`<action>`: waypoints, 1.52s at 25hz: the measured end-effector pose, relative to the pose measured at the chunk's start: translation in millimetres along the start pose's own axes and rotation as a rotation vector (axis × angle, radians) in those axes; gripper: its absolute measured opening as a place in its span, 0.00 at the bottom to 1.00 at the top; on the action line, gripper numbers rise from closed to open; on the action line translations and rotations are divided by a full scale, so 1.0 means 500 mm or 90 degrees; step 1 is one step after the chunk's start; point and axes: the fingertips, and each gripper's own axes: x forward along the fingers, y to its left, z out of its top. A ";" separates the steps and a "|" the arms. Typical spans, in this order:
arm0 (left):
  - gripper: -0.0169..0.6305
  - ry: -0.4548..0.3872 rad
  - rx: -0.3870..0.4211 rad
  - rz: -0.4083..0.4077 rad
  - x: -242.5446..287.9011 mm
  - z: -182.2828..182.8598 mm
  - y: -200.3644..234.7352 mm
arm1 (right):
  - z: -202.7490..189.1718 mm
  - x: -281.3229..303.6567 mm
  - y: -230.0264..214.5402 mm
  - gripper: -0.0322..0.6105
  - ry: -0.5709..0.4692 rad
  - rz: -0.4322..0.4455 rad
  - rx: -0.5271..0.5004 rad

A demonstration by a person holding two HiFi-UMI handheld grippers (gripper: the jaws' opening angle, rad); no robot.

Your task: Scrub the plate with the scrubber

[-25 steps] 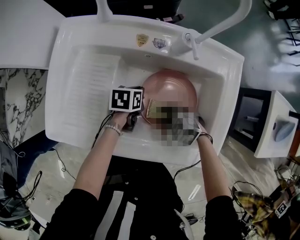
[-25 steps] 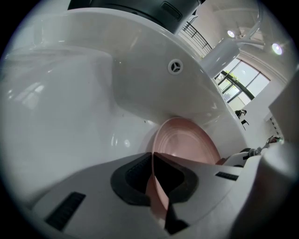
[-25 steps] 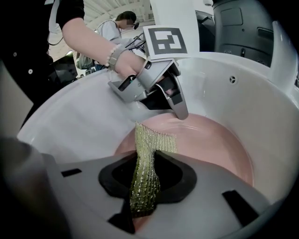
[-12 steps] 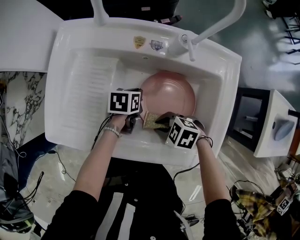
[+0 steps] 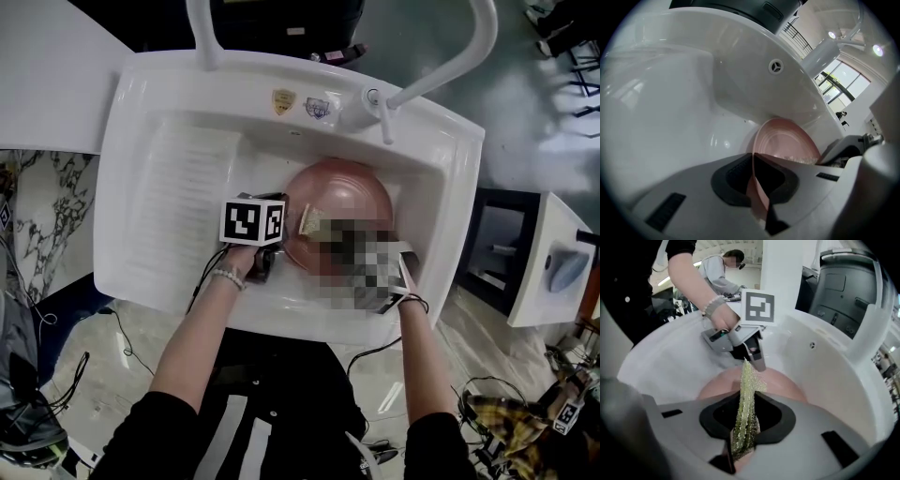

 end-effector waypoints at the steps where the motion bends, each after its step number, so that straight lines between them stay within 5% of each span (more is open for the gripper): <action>1: 0.05 -0.001 0.000 0.000 0.000 0.001 0.000 | -0.009 0.001 -0.030 0.17 0.014 -0.035 -0.008; 8: 0.05 -0.004 0.000 -0.001 0.001 0.003 -0.001 | -0.051 0.028 -0.176 0.17 0.060 -0.148 -0.026; 13: 0.05 -0.009 0.002 -0.004 -0.003 0.005 -0.002 | -0.082 0.065 -0.156 0.17 0.105 -0.118 -0.081; 18: 0.05 -0.010 -0.005 -0.008 -0.002 0.004 -0.004 | -0.105 0.066 -0.117 0.17 0.123 -0.099 -0.018; 38: 0.05 -0.014 -0.007 -0.002 -0.003 0.004 0.001 | -0.102 -0.001 0.110 0.19 0.154 0.240 0.054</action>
